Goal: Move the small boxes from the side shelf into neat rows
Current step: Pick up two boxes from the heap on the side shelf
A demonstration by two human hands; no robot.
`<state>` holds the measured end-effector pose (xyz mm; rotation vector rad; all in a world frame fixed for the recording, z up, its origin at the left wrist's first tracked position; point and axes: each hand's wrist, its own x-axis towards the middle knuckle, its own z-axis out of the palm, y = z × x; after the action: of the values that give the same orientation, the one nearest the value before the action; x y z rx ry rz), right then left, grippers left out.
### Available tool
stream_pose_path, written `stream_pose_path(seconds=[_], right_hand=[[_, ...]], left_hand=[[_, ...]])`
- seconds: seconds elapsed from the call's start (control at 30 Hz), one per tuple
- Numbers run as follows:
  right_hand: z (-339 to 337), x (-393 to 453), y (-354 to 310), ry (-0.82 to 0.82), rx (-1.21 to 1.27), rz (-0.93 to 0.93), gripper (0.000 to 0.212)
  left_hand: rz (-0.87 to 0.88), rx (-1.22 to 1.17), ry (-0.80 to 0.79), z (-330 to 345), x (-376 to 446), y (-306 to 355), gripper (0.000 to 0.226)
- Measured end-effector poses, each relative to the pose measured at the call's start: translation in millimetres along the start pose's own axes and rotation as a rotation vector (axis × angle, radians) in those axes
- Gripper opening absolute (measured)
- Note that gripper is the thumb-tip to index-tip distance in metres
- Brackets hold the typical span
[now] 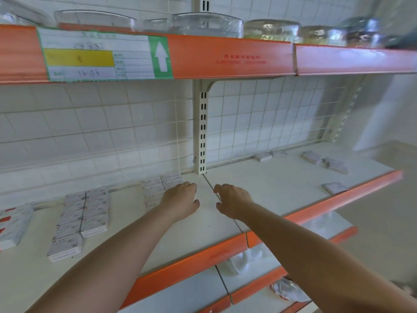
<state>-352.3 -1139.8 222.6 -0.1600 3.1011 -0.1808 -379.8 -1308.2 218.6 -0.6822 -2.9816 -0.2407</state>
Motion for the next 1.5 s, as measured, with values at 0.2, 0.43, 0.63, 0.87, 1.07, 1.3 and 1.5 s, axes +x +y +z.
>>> stream_pose_path(seconds=[0.2,0.43,0.63,0.87,1.07,1.3,1.5], right_hand=[[-8,-13,37,0.006,0.012,0.023,0.046],[-16,-21,93,0.017,0.013,0.018,0.047],[-32,-23,155,0.067,0.022,-0.002,0.043],[-41,-23,228,0.046,-0.007,-0.025,0.042],[-45,-22,269,0.037,-0.018,-0.031,0.042],[-47,-15,303,0.035,-0.017,0.008,0.042],[-48,-3,326,0.053,-0.013,0.043,0.042]], left_hand=[[0.071,0.031,-0.009,2,14,42,0.030],[0.068,0.033,-0.017,7,39,99,0.030],[0.063,0.044,-0.009,12,70,158,0.031],[0.028,0.035,-0.030,24,100,222,0.033],[0.008,0.050,-0.036,33,121,258,0.034],[0.035,0.045,-0.038,41,149,289,0.035],[0.087,0.033,-0.050,46,181,303,0.035]])
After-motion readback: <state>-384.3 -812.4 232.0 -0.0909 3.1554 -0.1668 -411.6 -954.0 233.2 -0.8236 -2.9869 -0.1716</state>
